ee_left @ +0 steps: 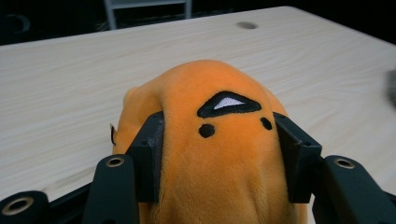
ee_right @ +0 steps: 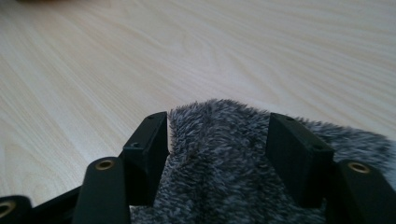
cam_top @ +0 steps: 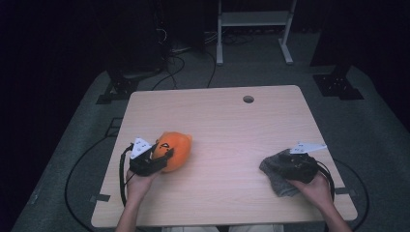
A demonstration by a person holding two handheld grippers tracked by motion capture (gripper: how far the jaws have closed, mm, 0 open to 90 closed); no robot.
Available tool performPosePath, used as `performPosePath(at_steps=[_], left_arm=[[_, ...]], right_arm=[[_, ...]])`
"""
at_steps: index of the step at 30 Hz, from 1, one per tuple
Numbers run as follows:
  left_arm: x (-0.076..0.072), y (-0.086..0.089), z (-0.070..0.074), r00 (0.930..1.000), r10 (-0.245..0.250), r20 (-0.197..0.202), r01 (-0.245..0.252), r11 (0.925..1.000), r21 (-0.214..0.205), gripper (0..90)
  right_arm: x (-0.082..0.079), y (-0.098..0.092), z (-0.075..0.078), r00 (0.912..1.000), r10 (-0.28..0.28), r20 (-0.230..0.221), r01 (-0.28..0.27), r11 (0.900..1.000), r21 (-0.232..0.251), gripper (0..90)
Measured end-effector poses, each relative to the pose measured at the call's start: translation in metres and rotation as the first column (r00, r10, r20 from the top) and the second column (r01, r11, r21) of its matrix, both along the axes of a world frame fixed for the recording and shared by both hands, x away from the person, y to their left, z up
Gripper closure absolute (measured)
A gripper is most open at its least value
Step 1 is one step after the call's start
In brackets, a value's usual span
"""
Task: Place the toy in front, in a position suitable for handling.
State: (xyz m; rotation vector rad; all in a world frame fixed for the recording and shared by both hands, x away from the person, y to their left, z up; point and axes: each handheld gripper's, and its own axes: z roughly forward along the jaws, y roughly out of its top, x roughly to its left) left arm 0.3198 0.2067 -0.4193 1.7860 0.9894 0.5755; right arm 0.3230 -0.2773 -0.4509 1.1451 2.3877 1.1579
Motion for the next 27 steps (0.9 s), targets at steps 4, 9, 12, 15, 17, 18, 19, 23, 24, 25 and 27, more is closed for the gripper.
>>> performPosePath(at_steps=[4,9,12,15,17,18,19,23,24,25,27], left_arm=[[-0.007,-0.029,0.006,0.9908,-0.133,0.022,0.133,0.9910,0.014,43.1],[-0.016,-0.062,0.006,0.9644,-0.263,0.027,0.262,0.9646,0.028,42.1],[-0.019,-0.083,0.004,0.9423,-0.334,0.023,0.333,0.9421,0.039,42.2],[-0.020,-0.104,0.000,0.9168,-0.399,0.005,0.399,0.9163,0.035,42.1],[-0.020,-0.117,-0.005,0.9018,-0.432,-0.003,0.432,0.9013,0.033,42.1],[-0.020,-0.123,-0.007,0.8953,-0.445,-0.008,0.445,0.8942,0.046,42.1],[-0.020,-0.129,-0.009,0.8902,-0.455,-0.008,0.455,0.8885,0.058,42.1],[-0.019,-0.136,-0.010,0.8747,-0.485,0.009,0.484,0.8738,0.050,41.8],[-0.018,-0.137,-0.011,0.8705,-0.492,0.010,0.491,0.8698,0.046,41.8],[-0.019,-0.138,-0.012,0.8687,-0.495,0.012,0.494,0.8681,0.047,41.8],[-0.019,-0.140,-0.012,0.8657,-0.500,0.015,0.499,0.8650,0.053,41.7]], right_arm=[[0.009,0.007,-0.008,0.9972,-0.021,-0.072,0.015,0.9972,-0.073,42.4],[0.010,0.012,-0.015,0.9958,-0.045,-0.079,0.033,0.9877,-0.153,56.9],[0.007,0.012,-0.015,0.9970,-0.053,-0.056,0.043,0.9839,-0.174,70.3],[0.007,0.009,-0.014,0.9956,-0.050,-0.080,0.037,0.9862,-0.161,78.2],[0.007,0.005,-0.012,0.9923,-0.062,-0.107,0.046,0.9879,-0.148,80.1],[0.007,0.002,-0.010,0.9930,-0.068,-0.096,0.053,0.9879,-0.145,80.4],[0.005,-0.001,-0.007,0.9945,-0.068,-0.080,0.057,0.9905,-0.125,80.5],[-0.011,-0.001,0.022,1.0000,-0.009,-0.001,0.009,0.9997,0.024,80.5],[-0.016,0.002,0.029,0.9995,0.020,0.024,-0.021,0.9978,0.062,80.5],[-0.021,0.008,0.036,0.9976,0.048,0.050,-0.052,0.9947,0.089,80.5],[-0.029,0.022,0.047,0.9896,0.121,0.078,-0.130,0.9826,0.132,80.5]])
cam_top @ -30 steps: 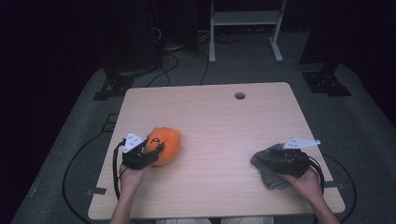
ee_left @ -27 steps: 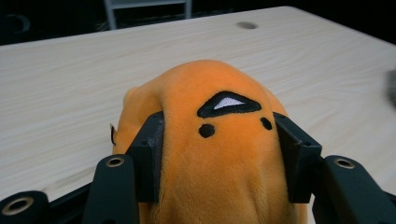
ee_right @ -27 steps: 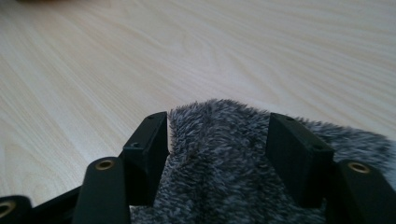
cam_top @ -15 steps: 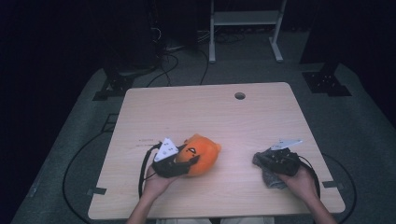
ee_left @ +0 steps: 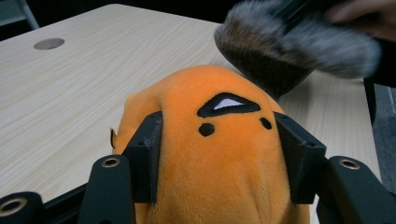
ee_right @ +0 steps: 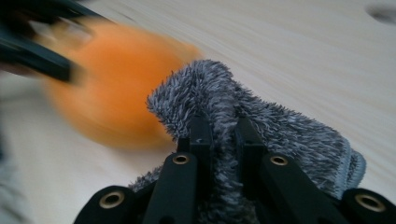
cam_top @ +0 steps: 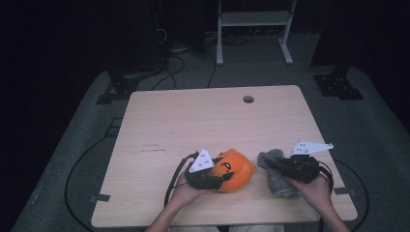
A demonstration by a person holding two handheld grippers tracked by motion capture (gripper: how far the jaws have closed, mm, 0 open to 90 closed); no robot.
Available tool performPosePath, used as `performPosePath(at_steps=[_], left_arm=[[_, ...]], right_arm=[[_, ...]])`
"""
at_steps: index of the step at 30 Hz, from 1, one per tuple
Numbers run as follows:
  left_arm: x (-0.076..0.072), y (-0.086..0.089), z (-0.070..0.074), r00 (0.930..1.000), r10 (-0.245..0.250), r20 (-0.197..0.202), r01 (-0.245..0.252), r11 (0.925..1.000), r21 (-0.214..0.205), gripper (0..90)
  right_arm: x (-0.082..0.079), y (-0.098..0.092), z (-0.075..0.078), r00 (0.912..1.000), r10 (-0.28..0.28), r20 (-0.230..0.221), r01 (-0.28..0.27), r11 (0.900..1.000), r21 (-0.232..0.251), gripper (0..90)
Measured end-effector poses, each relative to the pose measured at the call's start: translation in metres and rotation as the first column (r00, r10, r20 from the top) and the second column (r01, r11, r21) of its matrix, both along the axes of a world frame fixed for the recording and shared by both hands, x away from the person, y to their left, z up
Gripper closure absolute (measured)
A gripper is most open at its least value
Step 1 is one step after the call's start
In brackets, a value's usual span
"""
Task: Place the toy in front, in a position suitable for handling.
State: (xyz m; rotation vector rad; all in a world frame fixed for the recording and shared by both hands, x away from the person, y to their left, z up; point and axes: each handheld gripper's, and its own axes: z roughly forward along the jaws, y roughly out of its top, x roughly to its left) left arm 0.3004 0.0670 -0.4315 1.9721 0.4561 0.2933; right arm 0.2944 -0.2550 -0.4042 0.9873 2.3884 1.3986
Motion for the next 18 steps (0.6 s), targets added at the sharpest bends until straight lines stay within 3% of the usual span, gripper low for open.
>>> performPosePath(at_steps=[2,4,6,8,12,14,15,17,18], left_arm=[[-0.001,-0.004,-0.001,0.9993,-0.033,0.020,0.032,0.9993,0.017,41.2],[-0.002,-0.003,-0.003,0.9986,-0.043,0.031,0.042,0.9987,0.029,40.4],[-0.002,0.001,-0.004,0.9985,-0.042,0.034,0.040,0.9982,0.044,40.1],[0.001,0.008,-0.005,0.9988,-0.044,0.024,0.042,0.9977,0.053,39.5],[0.005,0.015,-0.009,0.9982,-0.059,-0.014,0.060,0.9976,0.035,38.2],[0.005,0.013,-0.009,0.9978,-0.066,0.004,0.066,0.9966,0.049,38.0],[0.004,0.012,-0.010,0.9978,-0.066,0.005,0.066,0.9965,0.052,37.7],[0.004,0.012,-0.009,0.9979,-0.064,0.011,0.064,0.9965,0.055,37.2],[0.005,0.013,-0.009,0.9981,-0.061,0.014,0.060,0.9967,0.056,35.7]], right_arm=[[-0.006,0.020,0.004,0.9969,0.076,0.019,-0.076,0.9970,0.016,80.4],[-0.009,0.041,0.002,0.9916,0.126,0.029,-0.126,0.9920,-0.007,80.4],[-0.011,0.055,-0.002,0.9903,0.124,0.063,-0.121,0.9910,-0.058,80.4],[-0.008,0.055,-0.008,0.9928,0.096,0.072,-0.091,0.9934,-0.071,80.6],[0.003,0.040,-0.025,0.9995,0.030,0.009,-0.029,0.9950,-0.096,80.7],[0.005,0.035,-0.025,0.9999,0.009,0.006,-0.008,0.9951,-0.098,80.7],[0.003,0.035,-0.022,0.9997,0.014,0.020,-0.013,0.9964,-0.084,80.7],[-0.003,0.040,-0.014,0.9956,0.074,0.056,-0.073,0.9969,-0.029,80.6],[-0.005,0.045,-0.012,0.9936,0.088,0.070,-0.086,0.9957,-0.033,80.6]])
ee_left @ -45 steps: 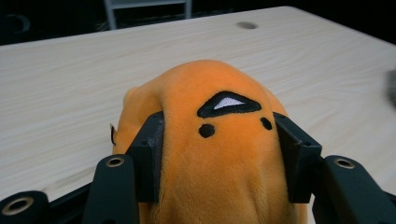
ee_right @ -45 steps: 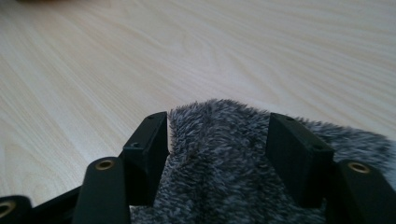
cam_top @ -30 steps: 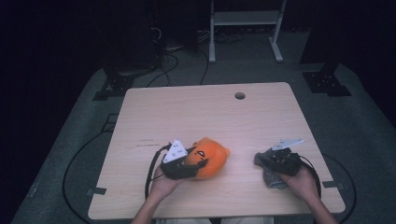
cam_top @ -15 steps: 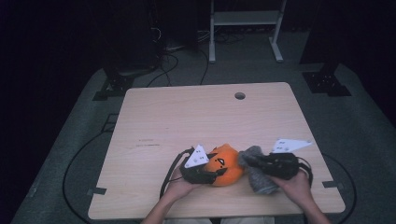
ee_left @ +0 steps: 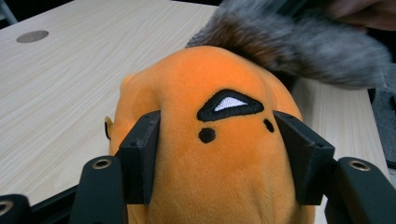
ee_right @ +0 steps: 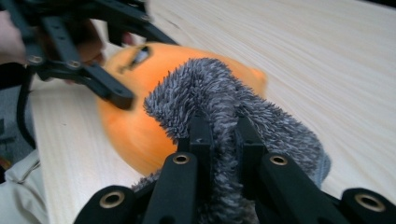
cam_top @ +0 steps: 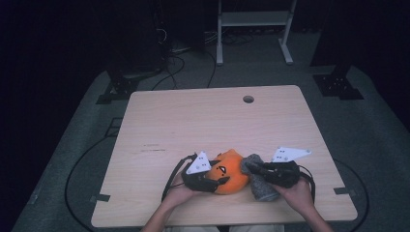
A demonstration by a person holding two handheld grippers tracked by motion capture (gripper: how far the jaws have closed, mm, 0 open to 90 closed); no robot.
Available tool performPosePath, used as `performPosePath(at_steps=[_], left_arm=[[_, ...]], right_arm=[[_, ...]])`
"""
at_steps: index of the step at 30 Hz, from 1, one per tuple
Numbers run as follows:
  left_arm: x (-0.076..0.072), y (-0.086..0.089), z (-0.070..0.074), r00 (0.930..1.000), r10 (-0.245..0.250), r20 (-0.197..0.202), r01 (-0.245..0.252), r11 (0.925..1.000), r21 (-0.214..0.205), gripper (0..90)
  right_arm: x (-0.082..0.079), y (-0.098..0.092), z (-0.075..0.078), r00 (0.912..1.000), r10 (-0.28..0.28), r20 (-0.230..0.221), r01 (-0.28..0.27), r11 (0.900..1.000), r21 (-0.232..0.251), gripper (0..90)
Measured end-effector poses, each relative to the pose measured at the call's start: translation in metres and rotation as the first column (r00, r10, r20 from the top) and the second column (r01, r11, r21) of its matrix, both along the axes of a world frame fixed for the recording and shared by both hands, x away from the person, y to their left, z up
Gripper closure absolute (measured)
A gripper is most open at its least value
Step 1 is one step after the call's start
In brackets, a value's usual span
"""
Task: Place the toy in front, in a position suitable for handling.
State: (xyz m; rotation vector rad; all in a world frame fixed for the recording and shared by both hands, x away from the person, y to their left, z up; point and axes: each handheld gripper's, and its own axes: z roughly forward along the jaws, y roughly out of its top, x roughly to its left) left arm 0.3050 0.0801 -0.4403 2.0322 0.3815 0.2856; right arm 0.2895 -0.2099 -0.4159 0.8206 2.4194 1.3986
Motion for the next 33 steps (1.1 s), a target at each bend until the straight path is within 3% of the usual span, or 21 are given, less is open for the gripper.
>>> performPosePath(at_steps=[3,6,9,11,13,15,18,21,23,25,28,29,30,33], left_arm=[[0.000,0.002,0.002,0.9997,0.024,-0.005,-0.024,0.9997,-0.005,22.2],[-0.003,0.001,0.010,0.9943,0.099,-0.040,-0.099,0.9950,0.015,10.3],[-0.003,0.001,0.010,0.9876,0.135,-0.080,-0.133,0.9905,0.036,9.9],[-0.001,0.003,0.008,0.9805,0.142,-0.136,-0.138,0.9898,0.035,12.8],[-0.001,0.005,0.007,0.9866,0.116,-0.115,-0.112,0.9928,0.041,23.5],[0.001,0.008,0.006,0.9883,0.100,-0.115,-0.096,0.9947,0.039,31.4],[0.000,0.005,0.006,0.9911,0.087,-0.101,-0.083,0.9958,0.038,35.2],[-0.001,0.001,0.007,0.9937,0.073,-0.084,-0.070,0.9967,0.042,36.0],[-0.001,0.003,0.007,0.9947,0.064,-0.081,-0.060,0.9971,0.046,36.4],[0.000,0.004,0.007,0.9942,0.062,-0.088,-0.059,0.9975,0.038,36.8],[0.000,0.005,0.007,0.9955,0.052,-0.079,-0.049,0.9979,0.043,36.8],[0.000,0.005,0.007,0.9955,0.052,-0.079,-0.049,0.9979,0.043,36.8],[0.000,0.005,0.006,0.9965,0.045,-0.070,-0.042,0.9980,0.047,36.8],[0.001,0.006,0.006,0.9962,0.045,-0.074,-0.042,0.9981,0.046,36.3]], right_arm=[[-0.002,0.010,-0.004,0.9994,0.020,0.027,-0.018,0.9973,-0.072,80.6],[0.005,0.000,-0.009,0.9993,-0.037,-0.010,0.036,0.9957,-0.086,80.6],[0.007,-0.006,-0.014,0.9973,-0.054,-0.049,0.049,0.9954,-0.082,80.6],[0.004,-0.003,-0.012,0.9980,-0.052,-0.036,0.048,0.9943,-0.095,80.6],[0.001,0.001,-0.011,0.9986,-0.045,-0.027,0.042,0.9941,-0.100,80.6],[-0.003,0.004,-0.007,0.9998,-0.012,-0.014,0.011,0.9969,-0.078,80.6],[-0.013,0.016,0.005,0.9971,0.061,0.045,-0.059,0.9977,-0.034,80.5],[-0.020,0.033,0.008,0.9890,0.106,0.104,-0.097,0.9916,-0.085,80.5],[-0.020,0.037,0.003,0.9869,0.113,0.115,-0.099,0.9876,-0.122,80.5],[-0.016,0.032,0.001,0.9898,0.102,0.100,-0.090,0.9896,-0.112,80.6],[-0.006,0.014,-0.001,0.9968,0.024,0.076,-0.015,0.9938,-0.110,80.6],[-0.006,0.014,-0.001,0.9968,0.024,0.076,-0.015,0.9938,-0.110,80.6],[-0.002,0.004,-0.003,0.9978,-0.032,0.057,0.039,0.9932,-0.110,80.5],[0.002,-0.002,-0.006,0.9997,-0.024,0.008,0.025,0.9967,-0.077,80.5]])
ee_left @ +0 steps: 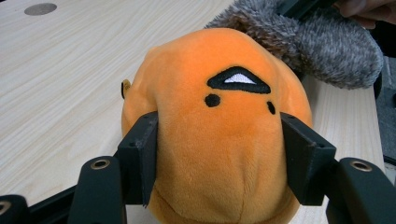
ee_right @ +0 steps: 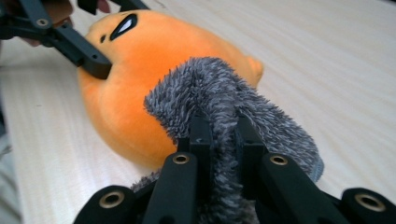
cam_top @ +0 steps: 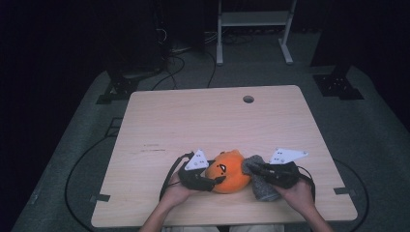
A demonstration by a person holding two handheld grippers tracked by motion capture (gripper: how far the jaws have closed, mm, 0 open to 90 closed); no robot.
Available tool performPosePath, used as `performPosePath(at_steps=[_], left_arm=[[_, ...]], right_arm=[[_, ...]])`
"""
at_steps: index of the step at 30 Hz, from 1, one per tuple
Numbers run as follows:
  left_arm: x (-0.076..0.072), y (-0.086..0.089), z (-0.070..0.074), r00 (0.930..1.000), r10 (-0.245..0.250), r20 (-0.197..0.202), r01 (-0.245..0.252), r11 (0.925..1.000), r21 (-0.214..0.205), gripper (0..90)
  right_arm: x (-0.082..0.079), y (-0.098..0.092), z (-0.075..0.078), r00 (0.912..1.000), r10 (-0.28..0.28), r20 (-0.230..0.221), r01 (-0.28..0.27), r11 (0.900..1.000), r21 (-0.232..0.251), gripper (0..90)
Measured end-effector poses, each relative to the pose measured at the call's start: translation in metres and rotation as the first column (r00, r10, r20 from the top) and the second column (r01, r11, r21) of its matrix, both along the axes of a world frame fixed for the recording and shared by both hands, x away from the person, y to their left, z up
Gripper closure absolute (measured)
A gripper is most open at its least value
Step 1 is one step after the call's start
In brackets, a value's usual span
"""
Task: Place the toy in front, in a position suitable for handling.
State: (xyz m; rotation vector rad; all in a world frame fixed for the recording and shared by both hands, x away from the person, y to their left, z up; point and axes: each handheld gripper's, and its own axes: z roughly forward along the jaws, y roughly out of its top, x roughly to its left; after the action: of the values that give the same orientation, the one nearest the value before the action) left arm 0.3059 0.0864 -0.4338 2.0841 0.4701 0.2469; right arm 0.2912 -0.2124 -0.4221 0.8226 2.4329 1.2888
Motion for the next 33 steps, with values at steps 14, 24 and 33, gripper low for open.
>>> performPosePath(at_steps=[14,24,33], left_arm=[[0.008,0.007,0.000,0.9924,0.032,-0.119,-0.034,0.9994,-0.009,17.2],[-0.004,-0.002,0.004,0.9933,0.000,0.116,-0.009,0.9969,0.078,35.3],[0.002,0.002,0.000,0.9995,0.030,-0.008,-0.030,0.9994,0.016,24.2]], right_arm=[[-0.020,0.018,-0.003,0.9955,0.095,-0.011,-0.095,0.9951,-0.027,80.4],[-0.004,0.009,0.006,0.9982,0.053,-0.028,-0.051,0.9959,0.075,80.4],[-0.011,0.015,-0.004,0.9956,0.080,-0.050,-0.077,0.9950,0.063,80.5]])
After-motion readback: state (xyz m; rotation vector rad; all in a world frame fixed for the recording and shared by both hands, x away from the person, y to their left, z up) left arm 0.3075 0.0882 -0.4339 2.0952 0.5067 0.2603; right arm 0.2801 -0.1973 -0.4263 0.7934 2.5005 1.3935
